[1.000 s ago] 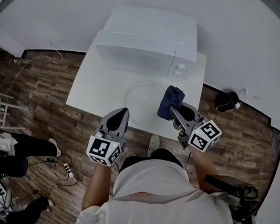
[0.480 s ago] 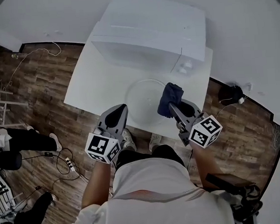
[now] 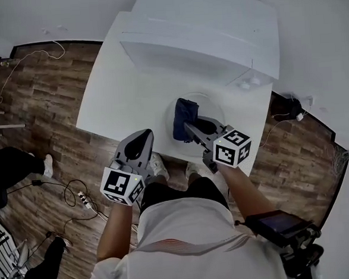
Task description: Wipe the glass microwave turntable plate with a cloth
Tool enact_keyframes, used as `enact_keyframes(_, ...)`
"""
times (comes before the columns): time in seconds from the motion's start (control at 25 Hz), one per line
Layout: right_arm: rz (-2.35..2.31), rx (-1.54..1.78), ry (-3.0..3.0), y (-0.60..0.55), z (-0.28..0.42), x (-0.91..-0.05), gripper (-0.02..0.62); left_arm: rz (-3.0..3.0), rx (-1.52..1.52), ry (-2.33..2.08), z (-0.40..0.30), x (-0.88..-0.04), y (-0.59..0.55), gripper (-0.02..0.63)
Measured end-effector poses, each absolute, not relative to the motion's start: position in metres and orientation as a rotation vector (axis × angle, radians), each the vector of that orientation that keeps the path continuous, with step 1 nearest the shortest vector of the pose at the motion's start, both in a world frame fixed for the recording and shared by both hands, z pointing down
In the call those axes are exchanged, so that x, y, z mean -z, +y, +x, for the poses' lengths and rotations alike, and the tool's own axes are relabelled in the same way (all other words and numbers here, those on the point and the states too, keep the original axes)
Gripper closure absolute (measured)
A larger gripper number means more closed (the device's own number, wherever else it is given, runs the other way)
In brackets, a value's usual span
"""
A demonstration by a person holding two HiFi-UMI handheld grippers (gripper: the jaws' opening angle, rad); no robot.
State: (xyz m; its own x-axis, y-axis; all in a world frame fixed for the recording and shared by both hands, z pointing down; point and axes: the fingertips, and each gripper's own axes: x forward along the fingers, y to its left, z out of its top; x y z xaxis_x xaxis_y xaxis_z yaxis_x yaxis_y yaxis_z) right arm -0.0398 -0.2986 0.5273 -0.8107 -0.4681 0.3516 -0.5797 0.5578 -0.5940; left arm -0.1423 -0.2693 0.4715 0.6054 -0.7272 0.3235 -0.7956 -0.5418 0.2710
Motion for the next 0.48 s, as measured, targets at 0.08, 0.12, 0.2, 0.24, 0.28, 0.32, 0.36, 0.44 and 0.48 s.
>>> enact_keyframes(0.08,0.870,-1.156,-2.584,-0.305,-0.057,-0.546,0.534,2.428,-0.245,-1.215,-0.154,-0.480,-0.270,0.595)
enact_keyframes(0.12,0.859,-1.183,-2.561,-0.307,-0.065,-0.555,0.534,2.422,-0.246,-1.212,-0.158,-0.484,-0.271,0.595)
enact_keyframes(0.2,0.835,-1.223,-2.520,-0.310,-0.078,-0.569,0.534,2.412,-0.245,-1.204,-0.164,-0.492,-0.272,0.595)
enact_keyframes(0.24,0.822,-1.237,-2.502,-0.311,-0.083,-0.575,0.534,2.408,-0.242,-1.198,-0.165,-0.495,-0.273,0.595)
enact_keyframes(0.28,0.811,-1.248,-2.485,-0.311,-0.088,-0.581,0.534,2.404,-0.236,-1.191,-0.165,-0.498,-0.273,0.595)
enact_keyframes(0.32,0.800,-1.255,-2.470,-0.312,-0.092,-0.587,0.534,2.401,-0.227,-1.183,-0.165,-0.500,-0.273,0.595)
enact_keyframes(0.36,0.791,-1.261,-2.457,-0.313,-0.095,-0.593,0.534,2.396,-0.216,-1.176,-0.166,-0.502,-0.274,0.595)
enact_keyframes(0.44,0.784,-1.273,-2.423,-0.316,-0.098,-0.606,0.534,2.388,-0.202,-1.167,-0.166,-0.505,-0.274,0.595)
enact_keyframes(0.48,0.788,-1.280,-2.402,-0.318,-0.098,-0.613,0.534,2.387,-0.199,-1.163,-0.166,-0.506,-0.274,0.595)
